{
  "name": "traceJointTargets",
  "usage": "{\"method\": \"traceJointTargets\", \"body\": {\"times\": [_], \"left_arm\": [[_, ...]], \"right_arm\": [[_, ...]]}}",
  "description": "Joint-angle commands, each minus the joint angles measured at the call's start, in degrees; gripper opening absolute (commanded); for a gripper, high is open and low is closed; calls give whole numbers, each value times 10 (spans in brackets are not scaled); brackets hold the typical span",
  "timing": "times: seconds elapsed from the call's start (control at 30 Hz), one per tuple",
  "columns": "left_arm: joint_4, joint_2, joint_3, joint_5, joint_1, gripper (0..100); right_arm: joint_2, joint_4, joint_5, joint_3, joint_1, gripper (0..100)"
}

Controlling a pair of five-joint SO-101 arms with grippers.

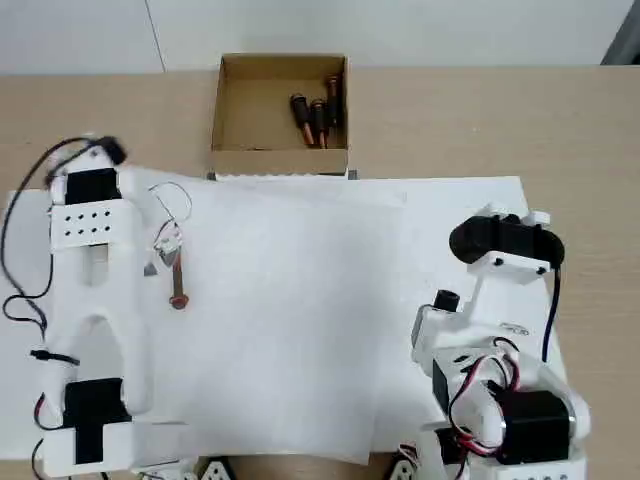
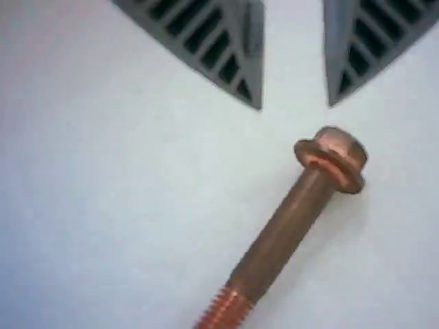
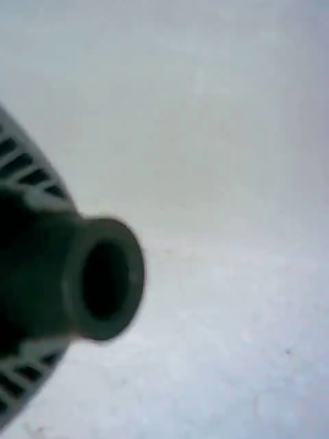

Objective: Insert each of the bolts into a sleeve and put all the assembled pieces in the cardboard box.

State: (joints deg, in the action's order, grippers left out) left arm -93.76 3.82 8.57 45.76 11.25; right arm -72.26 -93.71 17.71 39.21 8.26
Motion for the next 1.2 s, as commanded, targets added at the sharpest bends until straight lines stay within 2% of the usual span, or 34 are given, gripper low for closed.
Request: {"method": "traceJointTargets", "body": {"times": [0.0,0.1,0.23,0.53,0.67,0.93,1.17], "left_arm": [[-7,29,-24,102,-1,58],[-3,25,-24,96,-3,58],[19,25,-22,36,-1,59],[33,25,-21,-278,-3,58],[26,11,1,-391,-3,58],[27,-127,16,-406,-4,58],[34,-189,-36,-425,-4,58]], "right_arm": [[-4,-3,6,-3,0,2],[-4,-3,6,-3,0,2],[-4,-3,6,-3,0,2],[-4,-3,6,-1,0,2],[-4,2,11,33,0,2],[-4,3,34,40,0,2],[-4,3,34,40,0,2]]}}
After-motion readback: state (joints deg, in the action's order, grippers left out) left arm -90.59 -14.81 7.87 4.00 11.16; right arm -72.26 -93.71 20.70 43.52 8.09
